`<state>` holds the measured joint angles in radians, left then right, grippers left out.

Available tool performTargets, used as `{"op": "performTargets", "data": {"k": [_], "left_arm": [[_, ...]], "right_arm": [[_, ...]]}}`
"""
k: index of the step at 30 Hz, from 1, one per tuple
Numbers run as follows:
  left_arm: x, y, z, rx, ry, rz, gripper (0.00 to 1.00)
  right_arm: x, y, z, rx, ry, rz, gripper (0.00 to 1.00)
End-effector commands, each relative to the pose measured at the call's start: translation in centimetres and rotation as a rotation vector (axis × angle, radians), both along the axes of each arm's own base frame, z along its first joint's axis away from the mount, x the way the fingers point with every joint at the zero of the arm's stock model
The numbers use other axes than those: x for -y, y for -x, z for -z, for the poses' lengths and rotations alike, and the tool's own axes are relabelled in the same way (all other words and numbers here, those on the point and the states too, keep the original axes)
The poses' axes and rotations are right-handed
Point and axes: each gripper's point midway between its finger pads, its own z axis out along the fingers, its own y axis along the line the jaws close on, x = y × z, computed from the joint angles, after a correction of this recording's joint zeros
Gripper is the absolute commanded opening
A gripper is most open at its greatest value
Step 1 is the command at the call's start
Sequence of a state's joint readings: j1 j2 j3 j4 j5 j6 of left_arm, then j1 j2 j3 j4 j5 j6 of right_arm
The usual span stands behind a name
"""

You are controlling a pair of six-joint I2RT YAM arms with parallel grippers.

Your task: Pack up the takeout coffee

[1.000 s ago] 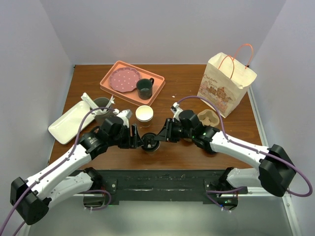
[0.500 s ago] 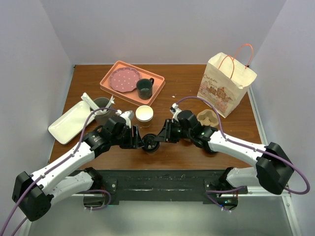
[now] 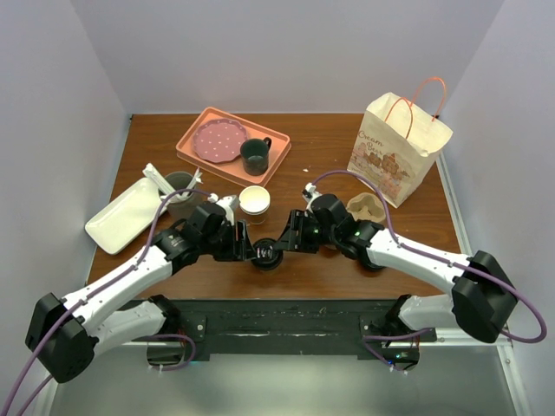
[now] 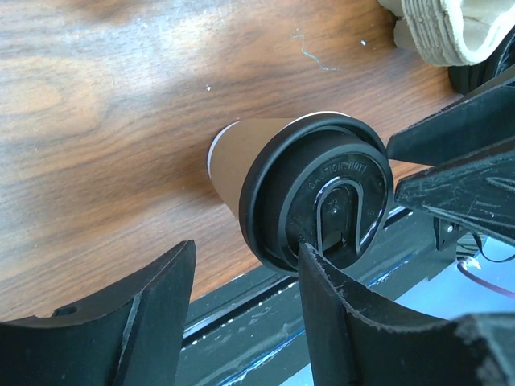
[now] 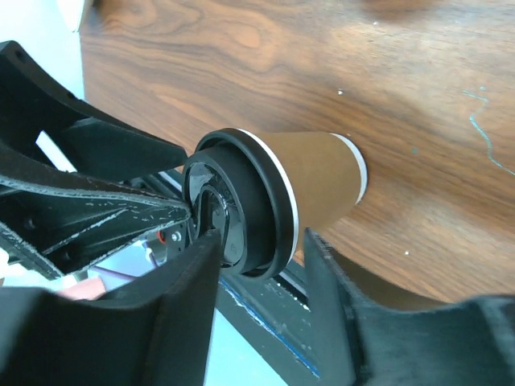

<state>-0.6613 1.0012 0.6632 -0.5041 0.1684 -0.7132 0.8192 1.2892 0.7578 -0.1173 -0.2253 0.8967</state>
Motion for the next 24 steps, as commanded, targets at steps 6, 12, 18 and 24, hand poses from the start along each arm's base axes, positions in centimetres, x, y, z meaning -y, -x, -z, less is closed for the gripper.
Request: {"op": "performTargets", "data": {"k": [6,12,18,24], "left_arm": [[0.7,-0.4,-0.7,0.029,0.026,0.045,0.59],[1.3,-0.6,-3.0,0.063,0.059,0.066,0.61],[1.3,-0.9,-2.4,0.055,0.039,0.076,0.62],[1.1,-1.1,-2.0,0.060,0.016,0.073,0.61]], "right_arm": [[-0.1,-0.9,-2.8,0.072,-0.002,0.011,0.61],[-0.5,0.0,-2.0,0.048,-0.017,-0.044,0.62],[-0.8,0.3,-0.6,0.042,-0.021,-0.072,0.62],[-1.0,-0.1,1.0,0.027,0.011,-0.077,0.59]]}}
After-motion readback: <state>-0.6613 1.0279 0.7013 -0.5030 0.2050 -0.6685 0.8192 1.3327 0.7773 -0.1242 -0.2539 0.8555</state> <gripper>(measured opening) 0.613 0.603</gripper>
